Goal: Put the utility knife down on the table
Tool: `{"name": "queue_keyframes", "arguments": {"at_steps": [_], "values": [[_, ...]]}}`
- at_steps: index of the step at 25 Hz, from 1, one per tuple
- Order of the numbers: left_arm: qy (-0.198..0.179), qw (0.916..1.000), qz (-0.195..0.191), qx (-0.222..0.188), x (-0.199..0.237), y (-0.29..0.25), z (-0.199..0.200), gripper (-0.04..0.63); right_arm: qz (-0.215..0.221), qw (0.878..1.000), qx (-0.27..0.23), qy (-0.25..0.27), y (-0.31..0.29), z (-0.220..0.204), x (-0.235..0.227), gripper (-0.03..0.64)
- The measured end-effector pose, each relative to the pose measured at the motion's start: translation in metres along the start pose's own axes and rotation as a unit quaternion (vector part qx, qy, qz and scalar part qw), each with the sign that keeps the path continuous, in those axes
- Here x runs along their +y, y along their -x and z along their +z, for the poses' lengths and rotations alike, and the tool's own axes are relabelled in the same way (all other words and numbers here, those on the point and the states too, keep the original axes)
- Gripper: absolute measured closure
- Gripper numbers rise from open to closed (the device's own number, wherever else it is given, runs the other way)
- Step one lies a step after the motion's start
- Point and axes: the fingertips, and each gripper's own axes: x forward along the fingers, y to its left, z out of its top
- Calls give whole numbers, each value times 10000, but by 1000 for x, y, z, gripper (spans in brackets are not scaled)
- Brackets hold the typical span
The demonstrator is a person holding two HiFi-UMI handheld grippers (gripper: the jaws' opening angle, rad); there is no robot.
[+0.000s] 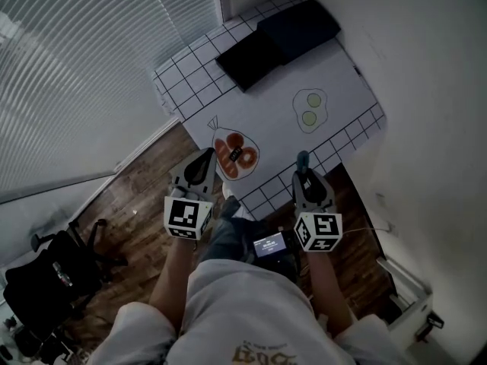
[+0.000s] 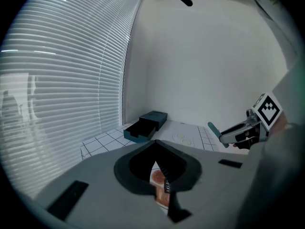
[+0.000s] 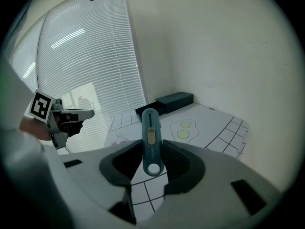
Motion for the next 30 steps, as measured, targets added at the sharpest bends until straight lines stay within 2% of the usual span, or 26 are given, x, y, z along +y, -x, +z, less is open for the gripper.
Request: {"name": "queue_keyframes", "arguments": {"at_steps": [14,25,30], "values": [[7,9987,-283,431,-20,-19,-50,588,109,9989,454,71,-29,-44,-2,479],[88,9972,-437,603,-26,-26,-68,588,77,9966,818,84,-47,-76,-6,479],[142,9968,-473,631,-26,-29,-77,588,130,9948,978,257,-53,-87,-2,479]]}}
